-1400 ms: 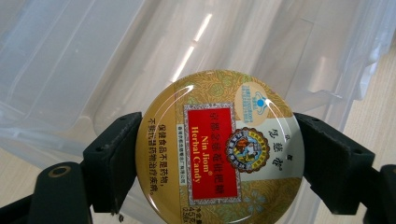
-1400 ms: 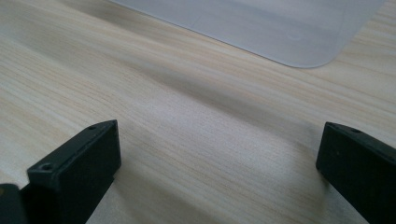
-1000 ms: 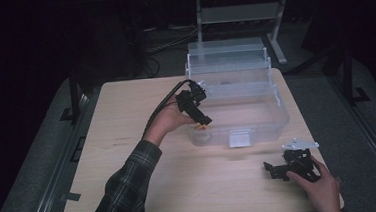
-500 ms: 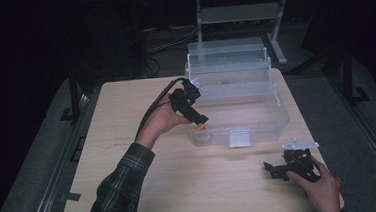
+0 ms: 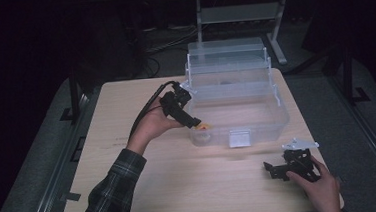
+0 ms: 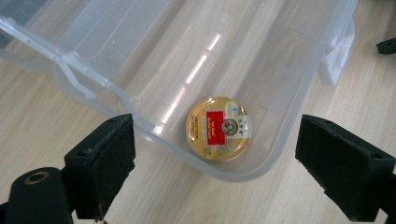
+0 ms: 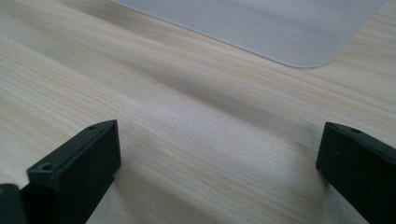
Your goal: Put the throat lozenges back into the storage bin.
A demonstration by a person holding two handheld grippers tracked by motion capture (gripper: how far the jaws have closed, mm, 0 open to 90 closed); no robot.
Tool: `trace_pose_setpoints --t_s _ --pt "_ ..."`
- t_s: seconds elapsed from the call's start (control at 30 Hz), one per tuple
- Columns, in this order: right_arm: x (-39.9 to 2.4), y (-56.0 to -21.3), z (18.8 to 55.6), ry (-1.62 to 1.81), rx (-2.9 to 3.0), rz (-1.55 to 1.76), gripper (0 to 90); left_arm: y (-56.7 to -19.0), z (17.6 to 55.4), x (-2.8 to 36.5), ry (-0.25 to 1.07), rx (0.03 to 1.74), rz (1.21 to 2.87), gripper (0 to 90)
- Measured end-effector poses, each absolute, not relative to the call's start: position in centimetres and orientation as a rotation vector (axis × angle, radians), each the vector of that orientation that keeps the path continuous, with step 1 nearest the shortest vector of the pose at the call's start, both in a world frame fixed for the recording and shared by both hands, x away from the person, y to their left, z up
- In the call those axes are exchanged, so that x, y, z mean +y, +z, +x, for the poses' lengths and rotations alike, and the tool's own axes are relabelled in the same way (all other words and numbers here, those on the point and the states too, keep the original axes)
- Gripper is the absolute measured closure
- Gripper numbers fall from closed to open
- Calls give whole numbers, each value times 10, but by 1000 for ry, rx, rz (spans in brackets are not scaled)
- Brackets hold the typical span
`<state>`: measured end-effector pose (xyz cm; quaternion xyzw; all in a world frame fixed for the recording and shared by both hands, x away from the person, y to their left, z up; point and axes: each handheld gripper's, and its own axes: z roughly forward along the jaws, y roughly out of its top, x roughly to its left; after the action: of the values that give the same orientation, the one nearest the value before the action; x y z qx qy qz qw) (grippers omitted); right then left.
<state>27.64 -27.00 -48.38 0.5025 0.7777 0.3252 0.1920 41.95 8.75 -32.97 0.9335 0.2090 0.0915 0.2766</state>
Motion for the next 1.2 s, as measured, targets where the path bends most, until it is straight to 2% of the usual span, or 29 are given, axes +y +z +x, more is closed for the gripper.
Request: trace_pose_setpoints --t_s 0.57,1.2 --pt "-270 -484 276 911 2183 1411 0 -338 396 123 259 607 2460 118" --pt "-270 -484 276 911 2182 1412 0 -369 368 162 271 669 2417 124"
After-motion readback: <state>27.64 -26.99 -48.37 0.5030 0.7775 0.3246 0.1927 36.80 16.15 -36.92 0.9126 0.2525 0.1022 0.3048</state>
